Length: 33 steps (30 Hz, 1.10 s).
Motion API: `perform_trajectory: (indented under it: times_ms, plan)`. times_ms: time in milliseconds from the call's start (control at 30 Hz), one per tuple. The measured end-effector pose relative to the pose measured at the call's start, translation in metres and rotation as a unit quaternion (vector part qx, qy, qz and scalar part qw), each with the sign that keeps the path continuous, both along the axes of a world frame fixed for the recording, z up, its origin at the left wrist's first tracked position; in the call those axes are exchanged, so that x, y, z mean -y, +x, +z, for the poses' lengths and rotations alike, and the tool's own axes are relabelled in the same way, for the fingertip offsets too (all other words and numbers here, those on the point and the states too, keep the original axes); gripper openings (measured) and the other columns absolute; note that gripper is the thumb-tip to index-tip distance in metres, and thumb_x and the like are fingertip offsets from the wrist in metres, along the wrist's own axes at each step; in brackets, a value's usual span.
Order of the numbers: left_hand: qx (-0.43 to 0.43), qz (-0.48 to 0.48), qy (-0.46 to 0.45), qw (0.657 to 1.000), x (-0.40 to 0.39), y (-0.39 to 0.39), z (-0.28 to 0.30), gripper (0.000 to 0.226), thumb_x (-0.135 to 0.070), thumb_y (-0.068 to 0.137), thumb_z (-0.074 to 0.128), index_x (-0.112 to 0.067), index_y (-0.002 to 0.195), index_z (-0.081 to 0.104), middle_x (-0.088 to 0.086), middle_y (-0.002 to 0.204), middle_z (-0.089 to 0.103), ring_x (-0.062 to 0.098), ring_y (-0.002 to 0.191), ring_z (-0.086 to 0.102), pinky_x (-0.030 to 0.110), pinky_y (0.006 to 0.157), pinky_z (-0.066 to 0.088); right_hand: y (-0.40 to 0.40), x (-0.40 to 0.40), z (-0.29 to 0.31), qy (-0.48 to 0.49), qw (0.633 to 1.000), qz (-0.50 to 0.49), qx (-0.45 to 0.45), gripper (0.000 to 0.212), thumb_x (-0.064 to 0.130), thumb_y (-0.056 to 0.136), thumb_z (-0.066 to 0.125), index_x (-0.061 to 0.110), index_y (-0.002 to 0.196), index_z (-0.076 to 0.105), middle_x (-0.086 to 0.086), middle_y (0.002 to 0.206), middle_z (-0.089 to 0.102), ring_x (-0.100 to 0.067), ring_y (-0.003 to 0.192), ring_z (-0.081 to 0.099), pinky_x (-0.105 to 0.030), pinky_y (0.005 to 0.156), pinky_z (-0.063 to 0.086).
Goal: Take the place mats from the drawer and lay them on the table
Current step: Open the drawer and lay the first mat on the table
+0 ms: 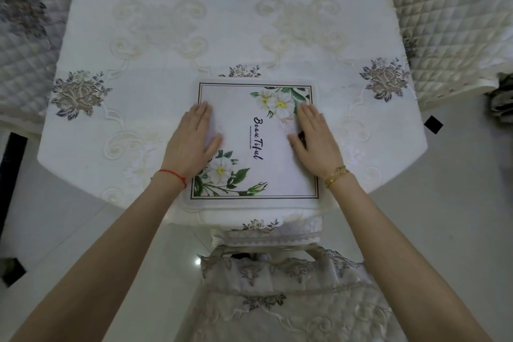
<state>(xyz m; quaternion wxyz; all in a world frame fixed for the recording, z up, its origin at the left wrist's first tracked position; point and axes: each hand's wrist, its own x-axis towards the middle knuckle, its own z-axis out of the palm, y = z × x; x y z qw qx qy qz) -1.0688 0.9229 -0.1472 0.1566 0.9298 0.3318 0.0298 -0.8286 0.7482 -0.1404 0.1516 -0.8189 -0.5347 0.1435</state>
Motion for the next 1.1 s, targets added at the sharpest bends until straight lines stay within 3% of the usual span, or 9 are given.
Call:
perform_trajectory:
  times_ms: [133, 333, 600, 700, 833, 967, 1100]
  plan:
    - [-0.008, -0.047, -0.003, 0.999, 0.037, -0.006, -0.002, 0.070, -0.049, 0.097, 0.028, -0.006, 0.152, 0.016, 0.009, 0.160, 0.016, 0.022, 0.149, 0.010, 0.039, 0.121, 0.015, -0.039, -0.001, -0.005, -0.018, 0.999, 0.040, -0.004, 0.063, 0.039, 0.101, 0.034, 0.009, 0.152, 0.011, -0.007, 0.160, 0.009, -0.018, 0.148, 0.001, -0.036, 0.121, 0.003]
    - [-0.007, -0.010, -0.010, 1.000, 0.043, -0.019, -0.003, 0.074, -0.056, 0.096, 0.023, -0.008, 0.152, 0.016, 0.006, 0.160, 0.015, 0.018, 0.149, 0.010, 0.035, 0.122, 0.013, -0.027, 0.022, -0.003, -0.039, 0.999, 0.023, 0.013, 0.063, 0.042, 0.100, 0.030, 0.011, 0.152, 0.010, -0.004, 0.160, 0.008, -0.016, 0.148, 0.003, -0.035, 0.121, 0.004]
    - [0.012, 0.065, -0.031, 0.997, 0.056, -0.048, 0.001, 0.067, -0.041, 0.098, 0.043, -0.003, 0.149, 0.024, 0.012, 0.157, 0.025, 0.026, 0.147, 0.019, 0.041, 0.120, 0.020, -0.021, 0.067, 0.008, -0.039, 0.999, -0.011, 0.020, 0.062, 0.040, 0.099, 0.029, 0.007, 0.151, 0.017, -0.008, 0.159, 0.013, -0.020, 0.147, 0.005, -0.032, 0.120, -0.001]
    - [0.017, 0.030, -0.029, 0.999, 0.079, -0.052, 0.006, 0.065, -0.043, 0.097, 0.039, -0.006, 0.149, 0.027, 0.011, 0.156, 0.028, 0.025, 0.146, 0.021, 0.042, 0.120, 0.021, -0.055, 0.068, 0.009, -0.023, 0.999, 0.033, 0.008, 0.061, 0.040, 0.101, 0.035, 0.008, 0.151, 0.016, -0.007, 0.159, 0.012, -0.018, 0.147, 0.002, -0.035, 0.121, 0.002]
    - [0.003, -0.019, -0.042, 0.999, 0.111, -0.045, 0.003, 0.064, -0.042, 0.099, 0.038, -0.011, 0.152, 0.018, 0.005, 0.160, 0.019, 0.018, 0.148, 0.012, 0.039, 0.120, 0.019, -0.093, 0.061, 0.001, -0.043, 0.996, 0.076, -0.002, 0.064, 0.041, 0.101, 0.034, 0.009, 0.152, 0.011, -0.007, 0.160, 0.008, -0.019, 0.148, 0.001, -0.037, 0.121, 0.005]
    - [-0.014, -0.003, -0.028, 0.999, 0.115, -0.051, -0.001, 0.067, -0.050, 0.098, 0.025, -0.013, 0.153, 0.012, 0.002, 0.161, 0.012, 0.014, 0.148, 0.006, 0.031, 0.121, 0.010, -0.091, 0.074, -0.004, -0.049, 0.998, 0.050, -0.003, 0.064, 0.043, 0.101, 0.033, 0.011, 0.152, 0.008, -0.004, 0.160, 0.006, -0.017, 0.148, 0.000, -0.034, 0.120, 0.002]
    - [-0.032, 0.015, -0.005, 0.999, 0.113, -0.070, 0.000, 0.069, -0.051, 0.098, 0.022, -0.010, 0.152, 0.016, 0.004, 0.160, 0.016, 0.018, 0.148, 0.013, 0.034, 0.121, 0.016, -0.072, 0.104, -0.002, -0.051, 0.998, 0.022, 0.001, 0.064, 0.045, 0.101, 0.028, 0.013, 0.152, 0.009, -0.001, 0.160, 0.006, -0.014, 0.147, 0.001, -0.033, 0.120, 0.002]
